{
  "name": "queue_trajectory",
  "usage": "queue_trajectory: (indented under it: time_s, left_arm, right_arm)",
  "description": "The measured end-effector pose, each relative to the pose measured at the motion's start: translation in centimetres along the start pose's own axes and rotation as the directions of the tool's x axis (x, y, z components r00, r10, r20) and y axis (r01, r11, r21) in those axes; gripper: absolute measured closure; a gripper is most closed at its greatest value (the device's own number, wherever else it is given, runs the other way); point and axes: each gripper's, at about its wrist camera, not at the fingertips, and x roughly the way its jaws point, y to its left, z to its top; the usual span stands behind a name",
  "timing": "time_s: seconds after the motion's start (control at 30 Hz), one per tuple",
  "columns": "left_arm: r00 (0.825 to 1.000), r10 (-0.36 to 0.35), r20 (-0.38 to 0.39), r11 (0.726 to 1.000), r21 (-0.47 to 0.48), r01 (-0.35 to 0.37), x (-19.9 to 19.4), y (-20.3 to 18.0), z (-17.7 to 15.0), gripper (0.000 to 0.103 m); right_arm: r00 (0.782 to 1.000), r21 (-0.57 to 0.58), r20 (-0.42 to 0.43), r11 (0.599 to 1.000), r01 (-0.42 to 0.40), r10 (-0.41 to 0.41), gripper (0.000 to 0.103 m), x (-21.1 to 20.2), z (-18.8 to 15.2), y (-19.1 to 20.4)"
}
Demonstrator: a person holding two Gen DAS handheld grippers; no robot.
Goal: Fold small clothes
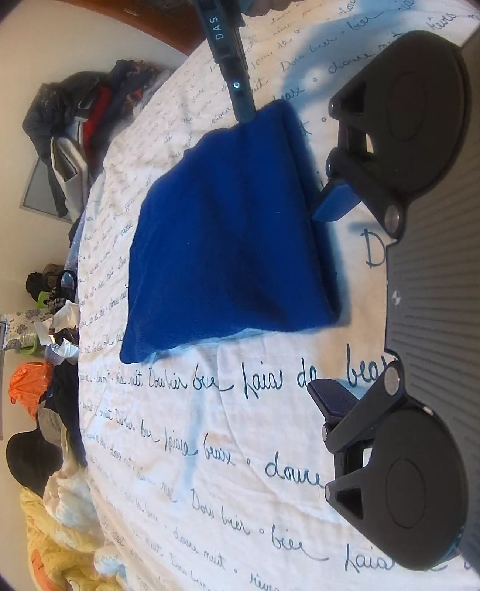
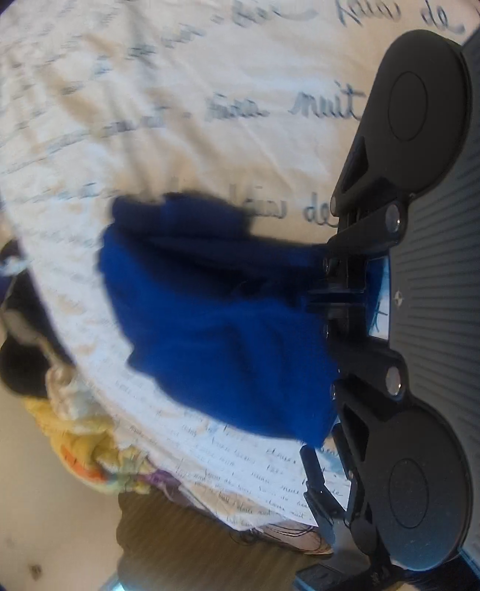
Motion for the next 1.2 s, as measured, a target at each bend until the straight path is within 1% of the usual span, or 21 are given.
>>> queue_trajectory:
  time_s: [0.1, 0.2, 0.27, 0.33, 0.37, 0.4, 0.43, 0.47, 0.5, 0.53, 0.57, 0.6, 0.7, 0.8, 0.9, 0.97, 1.0, 1.03, 1.1, 1.17, 1.2]
  left_arm:
    - [0.999, -0.032, -0.003, 0.996, -0.08, 0.031, 0.4, 1.1, 0.2, 0.01]
    - [0.996, -0.089, -0.009, 0.974, -0.211, 0.085, 0.7, 2.6, 0.7, 0.011]
    - [0.986, -0.165, -0.006, 0.939, -0.306, 0.155, 0.9, 3.8, 1.1, 0.011]
    - [0.973, -0.232, -0.003, 0.901, -0.379, 0.213, 1.4, 4.5, 1.5, 0.013]
    - [0.965, -0.263, -0.005, 0.886, -0.397, 0.24, 1.8, 4.4, 1.8, 0.014]
    - [0.957, -0.289, -0.006, 0.876, -0.404, 0.262, 2.3, 4.2, 2.1, 0.022]
    - [0.955, -0.298, -0.011, 0.874, -0.406, 0.268, 2.9, 4.0, 2.3, 0.04]
    - [0.958, -0.285, -0.025, 0.879, -0.405, 0.251, 3.4, 3.7, 2.7, 0.051]
    - [0.96, -0.276, -0.048, 0.885, -0.403, 0.235, 3.8, 3.5, 3.0, 0.072]
    - [0.958, -0.274, -0.082, 0.887, -0.407, 0.219, 4.3, 3.3, 3.4, 0.085]
    - [0.961, -0.26, -0.097, 0.89, -0.41, 0.199, 4.3, 3.2, 3.7, 0.087]
    - [0.965, -0.243, -0.097, 0.9, -0.393, 0.187, 3.7, 2.9, 4.0, 0.089]
    - [0.981, -0.183, -0.068, 0.948, -0.278, 0.157, 1.2, 1.6, 4.1, 0.089]
    - [0.987, -0.11, -0.119, 0.973, -0.214, 0.083, 2.7, 1.2, 2.5, 0.085]
    - [0.991, -0.105, -0.085, 0.976, -0.2, 0.086, 1.3, 1.1, 2.5, 0.084]
    - [0.999, -0.042, -0.008, 0.99, -0.132, 0.041, -0.7, 0.2, 3.1, 0.081]
    - [0.999, -0.021, 0.046, 0.997, -0.078, 0.025, -1.7, -0.8, 3.7, 0.067]
    - [0.997, -0.014, 0.082, 0.999, -0.041, 0.017, -1.9, -1.6, 4.3, 0.045]
    - [0.991, -0.033, 0.132, 0.999, 0.019, 0.03, -0.9, -3.6, 5.7, 0.023]
    - [0.993, -0.041, 0.112, 0.997, 0.063, 0.034, 1.6, -5.2, 6.4, 0.025]
    - [0.997, -0.038, 0.066, 0.995, 0.096, 0.031, 3.5, -6.1, 6.5, 0.028]
  right_arm:
    - [0.993, -0.018, -0.001, 0.992, 0.122, -0.122, 0.103, 0.6, -1.0, -1.8]
    - [1.0, 0.137, 0.022, 0.99, 0.006, -0.009, 0.097, 0.2, -1.7, -3.6]
    - [0.991, 0.207, 0.102, 0.973, -0.102, 0.083, 0.089, -1.0, -1.9, -4.6]
    - [0.982, 0.249, 0.141, 0.956, -0.155, 0.123, 0.046, -1.2, -1.9, -5.4]
    - [0.984, 0.244, 0.141, 0.959, -0.143, 0.111, 0.039, -0.9, -1.8, -5.4]
    - [0.988, 0.228, 0.128, 0.967, -0.113, 0.086, 0.038, -0.3, -1.7, -5.1]
    - [0.993, 0.213, 0.098, 0.973, -0.092, 0.072, 0.038, 0.6, -1.5, -4.8]
    - [0.995, 0.207, 0.063, 0.975, -0.087, 0.076, 0.038, 1.8, -1.1, -4.5]
    - [0.994, 0.187, 0.062, 0.977, -0.102, 0.092, 0.042, 2.7, -0.7, -4.0]
    - [0.994, 0.158, 0.049, 0.982, -0.102, 0.096, 0.063, 3.3, -0.3, -3.4]
    - [0.998, 0.125, 0.009, 0.99, -0.07, 0.069, 0.086, 4.0, 0.0, -2.6]
    - [0.999, 0.095, -0.027, 0.995, -0.029, 0.032, 0.093, 4.5, 0.3, -1.9]
    - [1.0, -0.02, 0.006, 1.0, 0.009, -0.009, 0.093, 2.2, 0.6, -0.1]
    - [0.999, -0.013, -0.016, 0.999, 0.03, -0.03, 0.093, 2.9, -0.3, -1.4]
    - [1.0, 0.035, 0.007, 0.999, -0.016, 0.016, 0.084, 2.5, -0.6, -1.7]
    - [0.999, 0.033, 0.032, 0.999, -0.023, 0.022, 0.081, 0.6, 0.5, -1.6]
    - [0.995, 0.04, 0.093, 0.998, -0.037, 0.033, 0.079, -0.6, 1.2, -1.7]
    - [0.987, 0.044, 0.156, 0.998, -0.054, 0.047, 0.078, -2.0, 2.2, -1.7]
    - [0.976, 0.026, 0.209, 0.997, -0.066, 0.059, 0.078, -2.2, 4.9, -0.7]
    - [0.975, -0.034, 0.216, 0.998, -0.044, 0.05, 0.078, -0.3, 7.6, 1.3]
    - [0.978, -0.069, 0.203, 0.997, -0.025, 0.039, 0.078, 1.2, 8.8, 2.4]
